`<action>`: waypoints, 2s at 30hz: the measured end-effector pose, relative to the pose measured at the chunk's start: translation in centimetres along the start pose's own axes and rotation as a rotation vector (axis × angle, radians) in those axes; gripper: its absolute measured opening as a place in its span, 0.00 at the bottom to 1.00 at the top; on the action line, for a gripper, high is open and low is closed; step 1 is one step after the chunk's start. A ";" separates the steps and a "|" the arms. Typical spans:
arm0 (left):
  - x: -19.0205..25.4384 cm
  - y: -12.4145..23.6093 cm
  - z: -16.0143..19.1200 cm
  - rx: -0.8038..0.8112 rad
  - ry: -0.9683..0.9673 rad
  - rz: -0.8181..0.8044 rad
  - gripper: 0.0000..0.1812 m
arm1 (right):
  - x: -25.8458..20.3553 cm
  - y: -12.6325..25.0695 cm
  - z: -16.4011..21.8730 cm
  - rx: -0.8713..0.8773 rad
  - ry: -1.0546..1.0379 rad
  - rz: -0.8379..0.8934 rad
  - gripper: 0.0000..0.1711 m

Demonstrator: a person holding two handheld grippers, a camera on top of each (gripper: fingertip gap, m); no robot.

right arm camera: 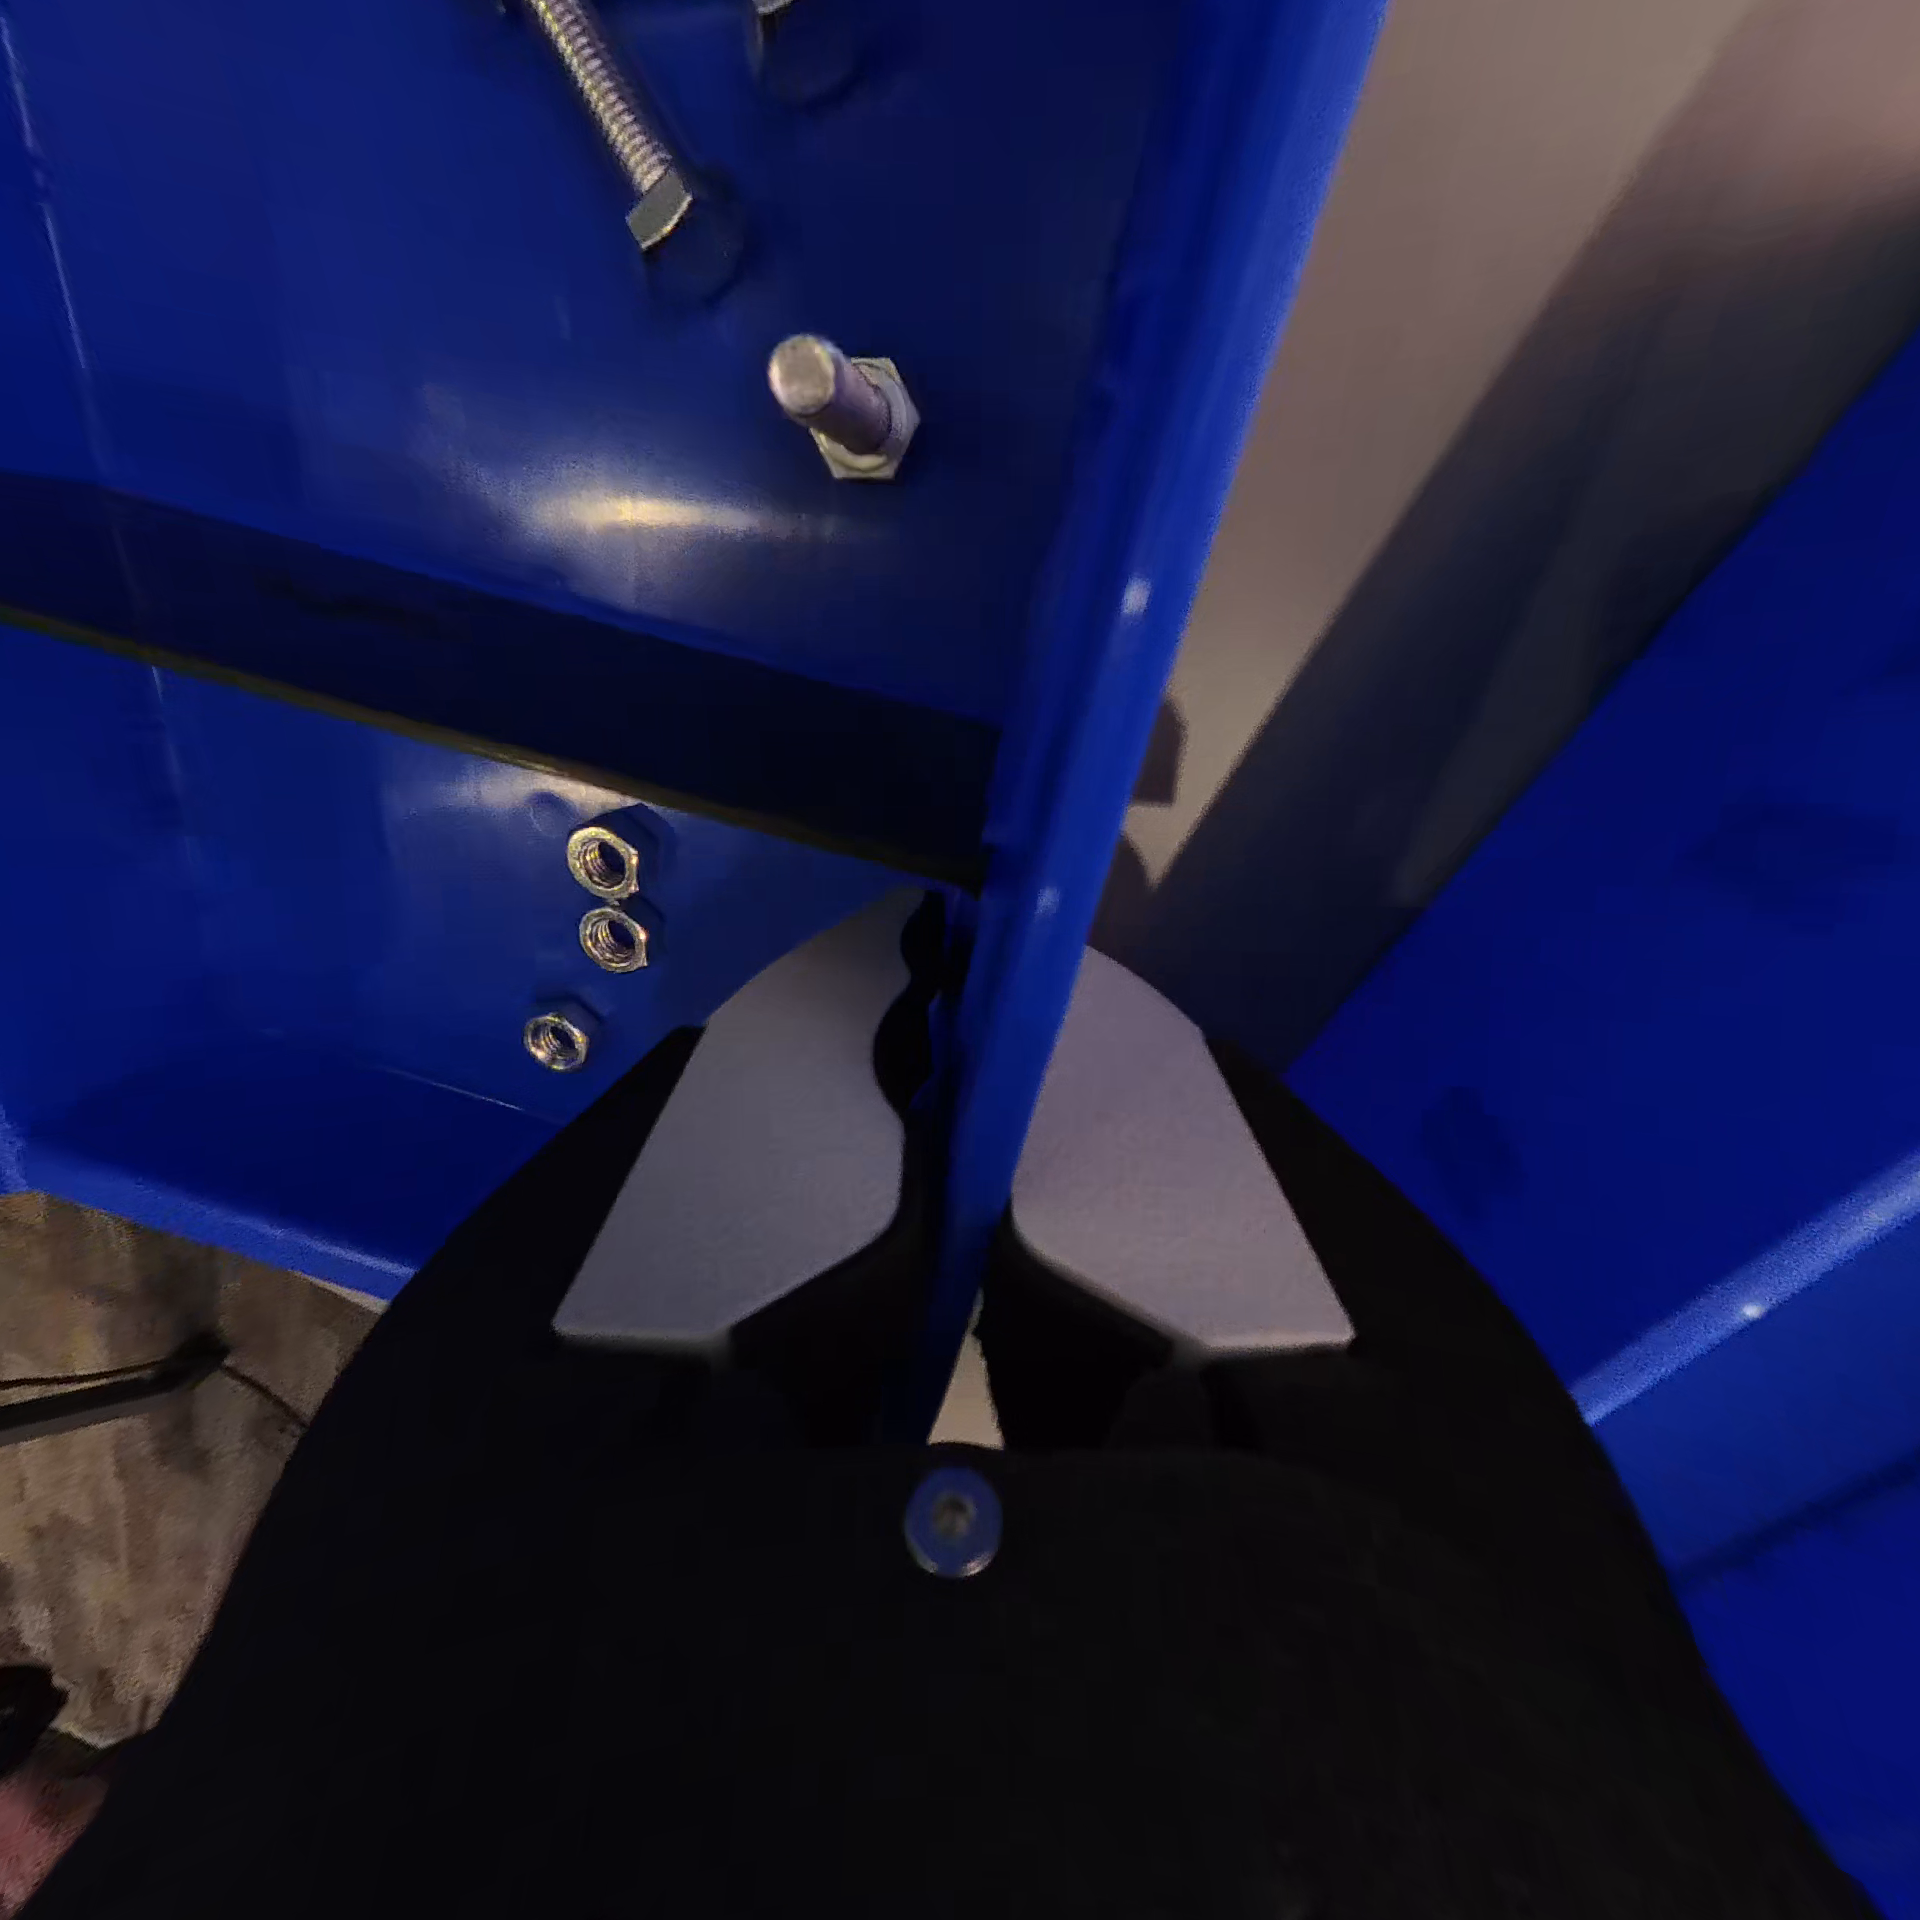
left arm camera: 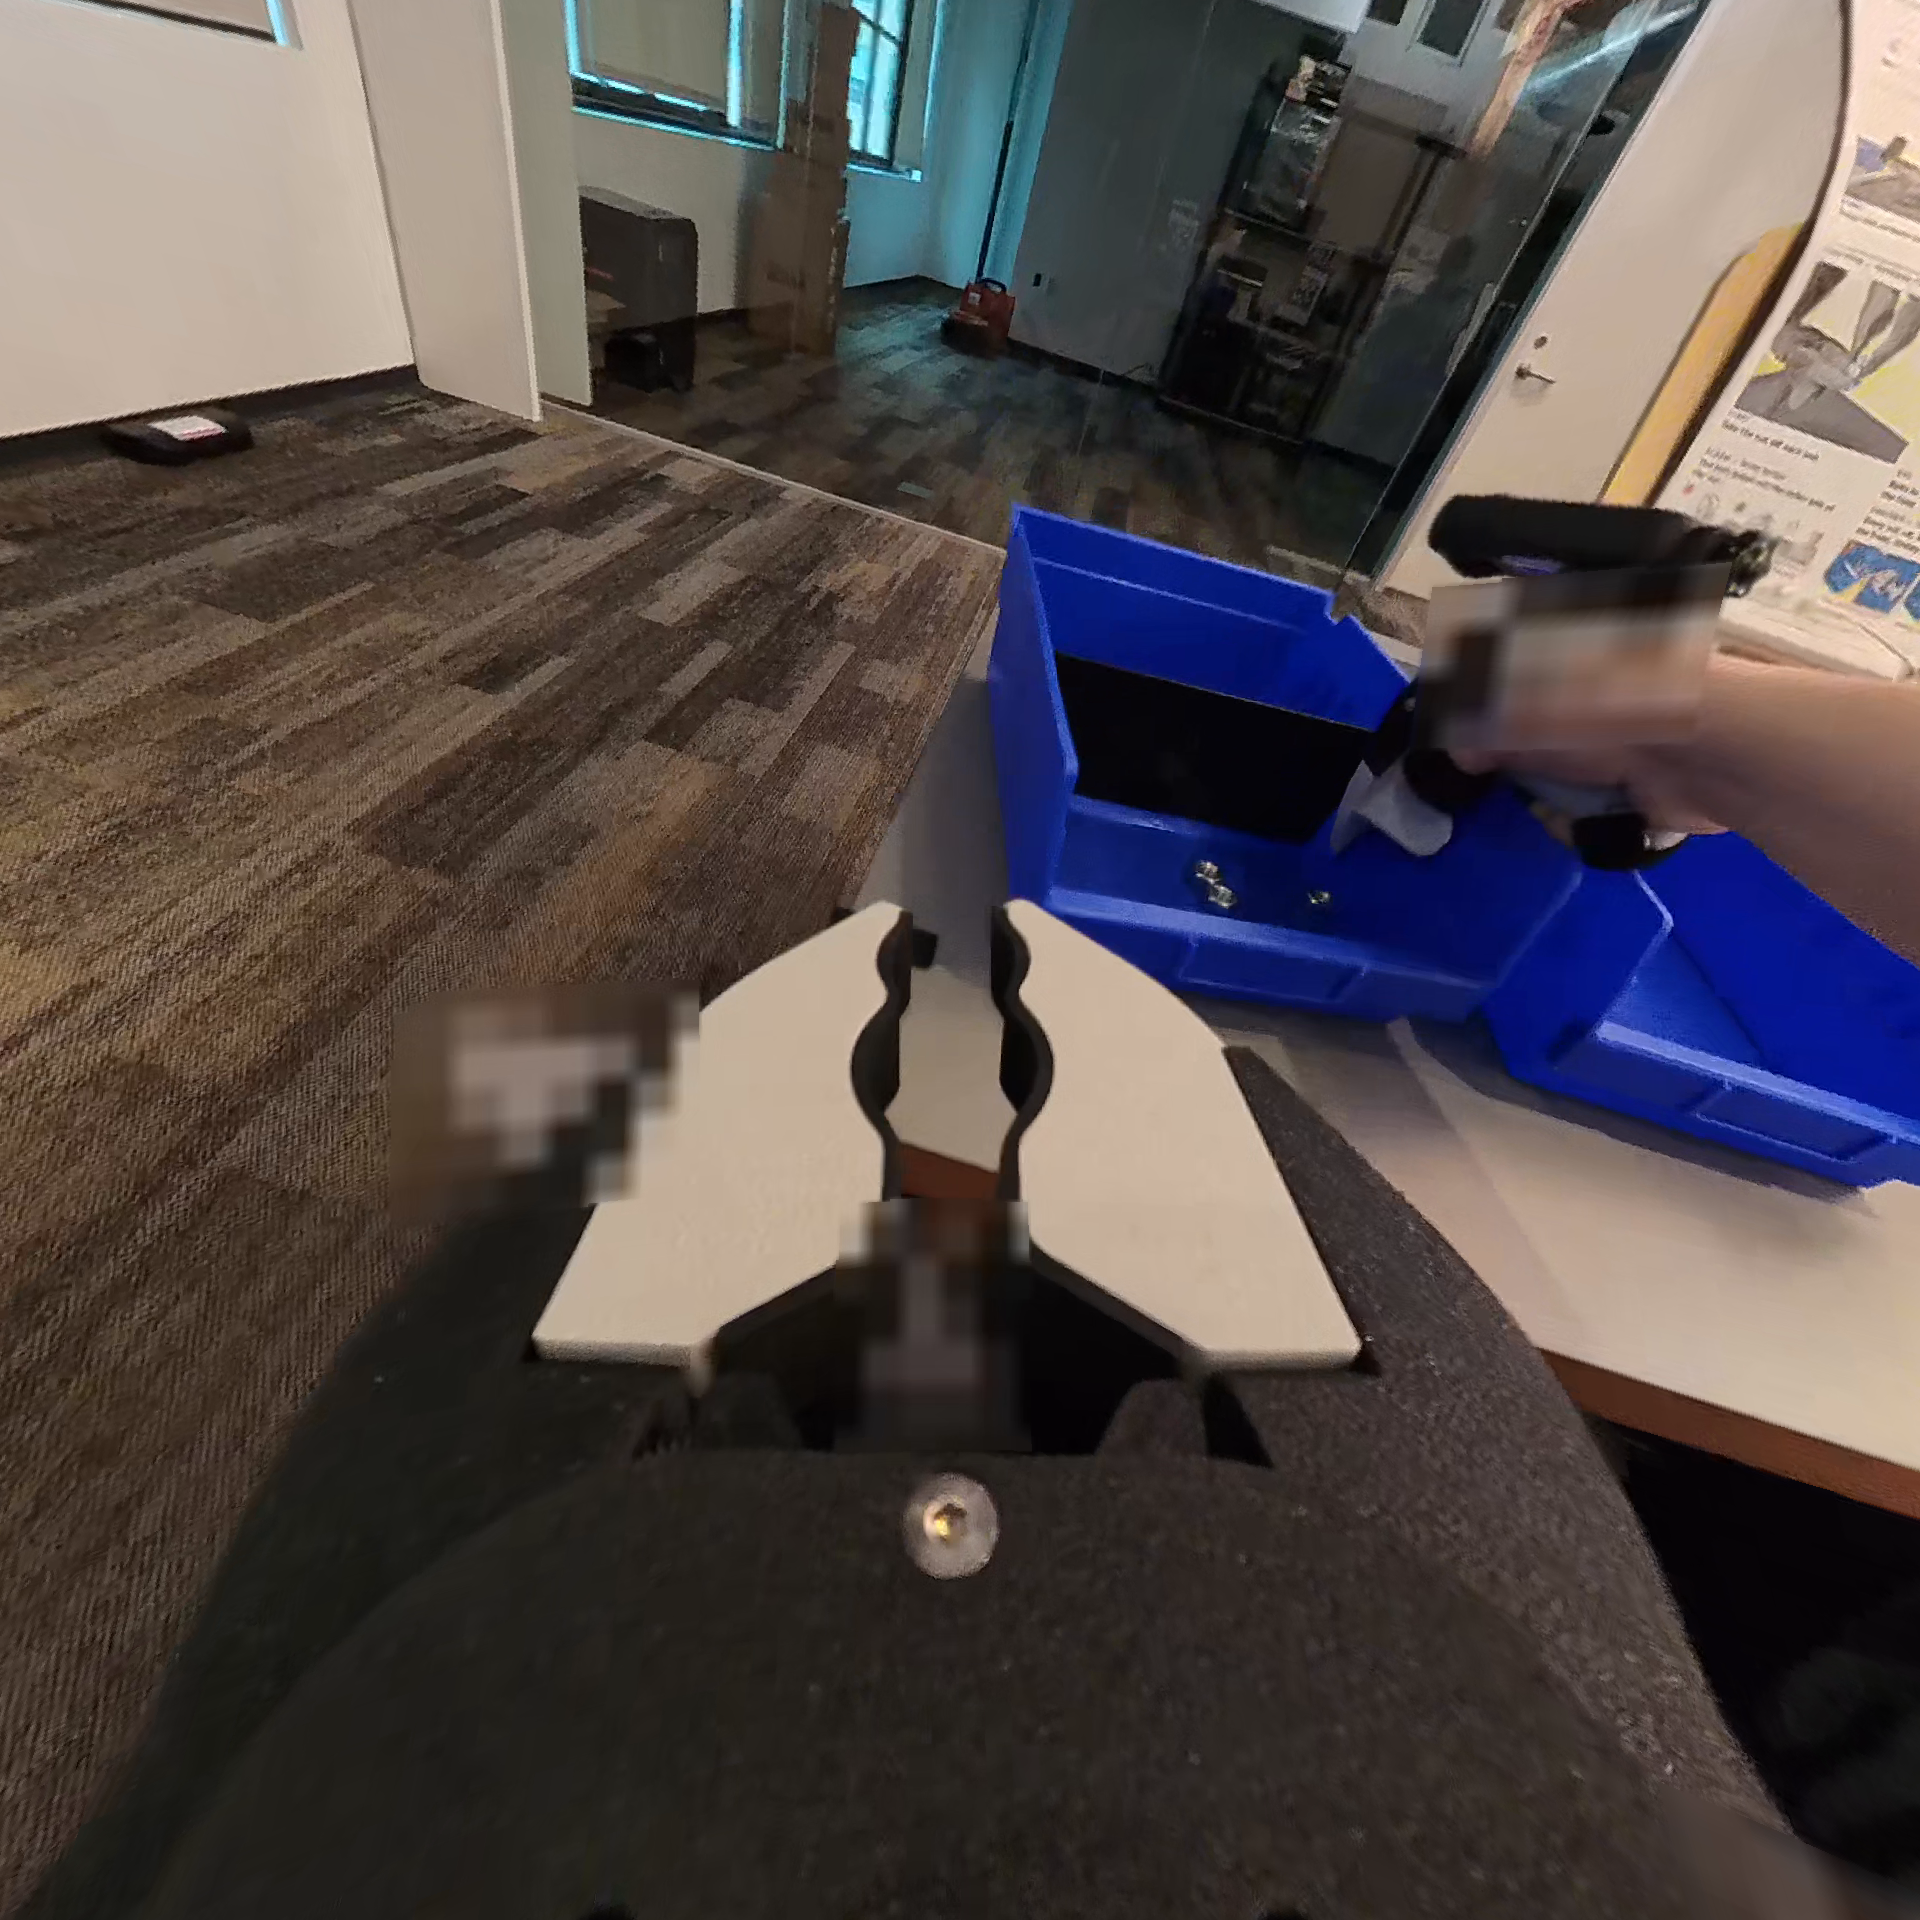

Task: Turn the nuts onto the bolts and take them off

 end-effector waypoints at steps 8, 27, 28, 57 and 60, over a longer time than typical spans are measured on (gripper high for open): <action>2.7 -11.2 0.4 -0.079 -0.137 0.077 0.18 | -1.1 0.5 1.2 -0.014 -0.018 -0.069 0.09; 1.6 -19.0 3.7 -0.335 -0.428 0.046 0.05 | 2.0 16.2 0.4 0.251 0.291 -0.349 0.21; 1.4 -19.2 3.6 -0.338 -0.434 0.043 0.05 | 4.5 17.0 0.6 0.289 0.284 -0.300 0.22; 13.6 -10.2 -4.0 -0.053 -0.434 0.187 0.11 | 27.5 8.1 9.7 0.105 -0.110 0.084 0.04; 16.2 -8.5 -4.3 -0.012 -0.443 0.229 0.10 | 31.8 9.2 11.8 0.100 -0.141 0.051 0.03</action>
Point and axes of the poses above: each gripper's, where its closed fingertips meet, y back along the fingers, z out of its underside, x = y × z across the jaws, the point moved 1 cm from there along y, back along the fingers, and after that the axes turned 3 degrees about x, right-handed, at the moved point
